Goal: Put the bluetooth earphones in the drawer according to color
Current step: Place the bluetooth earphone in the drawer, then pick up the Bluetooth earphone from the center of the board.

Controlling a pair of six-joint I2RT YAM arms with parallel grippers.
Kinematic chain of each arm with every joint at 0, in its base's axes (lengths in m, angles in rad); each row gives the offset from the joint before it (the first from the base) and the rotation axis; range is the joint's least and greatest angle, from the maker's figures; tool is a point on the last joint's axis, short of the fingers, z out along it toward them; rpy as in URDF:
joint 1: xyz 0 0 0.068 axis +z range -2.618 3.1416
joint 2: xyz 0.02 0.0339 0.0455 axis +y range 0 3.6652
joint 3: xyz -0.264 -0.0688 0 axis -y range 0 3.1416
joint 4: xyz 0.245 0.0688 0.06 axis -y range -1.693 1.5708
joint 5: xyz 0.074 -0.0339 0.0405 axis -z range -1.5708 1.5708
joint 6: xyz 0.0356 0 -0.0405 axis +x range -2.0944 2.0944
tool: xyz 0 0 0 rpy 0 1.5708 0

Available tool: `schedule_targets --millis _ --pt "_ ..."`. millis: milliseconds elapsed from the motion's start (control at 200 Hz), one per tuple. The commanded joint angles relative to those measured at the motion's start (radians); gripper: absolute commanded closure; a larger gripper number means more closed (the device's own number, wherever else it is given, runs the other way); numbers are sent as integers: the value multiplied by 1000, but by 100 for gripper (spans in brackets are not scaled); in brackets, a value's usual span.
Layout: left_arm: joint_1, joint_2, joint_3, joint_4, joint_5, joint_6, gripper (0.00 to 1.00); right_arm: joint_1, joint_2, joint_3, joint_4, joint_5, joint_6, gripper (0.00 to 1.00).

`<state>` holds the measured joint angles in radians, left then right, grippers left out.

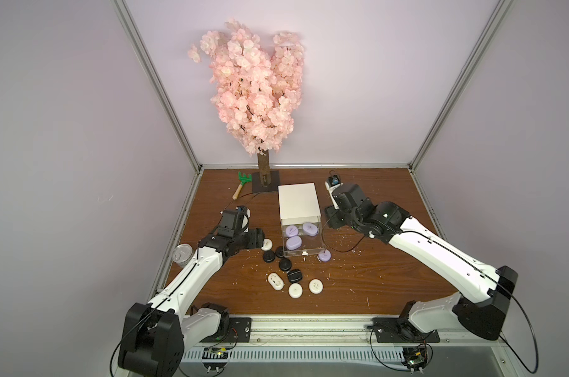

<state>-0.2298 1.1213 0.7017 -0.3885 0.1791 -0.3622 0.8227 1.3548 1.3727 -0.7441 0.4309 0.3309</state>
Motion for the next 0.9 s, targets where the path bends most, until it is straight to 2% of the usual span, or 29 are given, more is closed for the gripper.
schedule_targets --millis 0,145,280,560,896 --pt "7 -9 -5 -2 -2 12 16 -31 -88 -151 -48 -87 258 31" --pt "7 -10 -5 -3 1 12 16 -127 -199 -368 63 -217 382 34" --pt "6 -9 -5 -3 5 13 16 -169 -183 -468 157 -328 446 36" --pt "8 -18 -7 -3 7 11 16 -197 0 -500 304 -517 473 35" --pt "6 -23 -5 -3 11 12 16 -255 133 -521 392 -686 463 28"
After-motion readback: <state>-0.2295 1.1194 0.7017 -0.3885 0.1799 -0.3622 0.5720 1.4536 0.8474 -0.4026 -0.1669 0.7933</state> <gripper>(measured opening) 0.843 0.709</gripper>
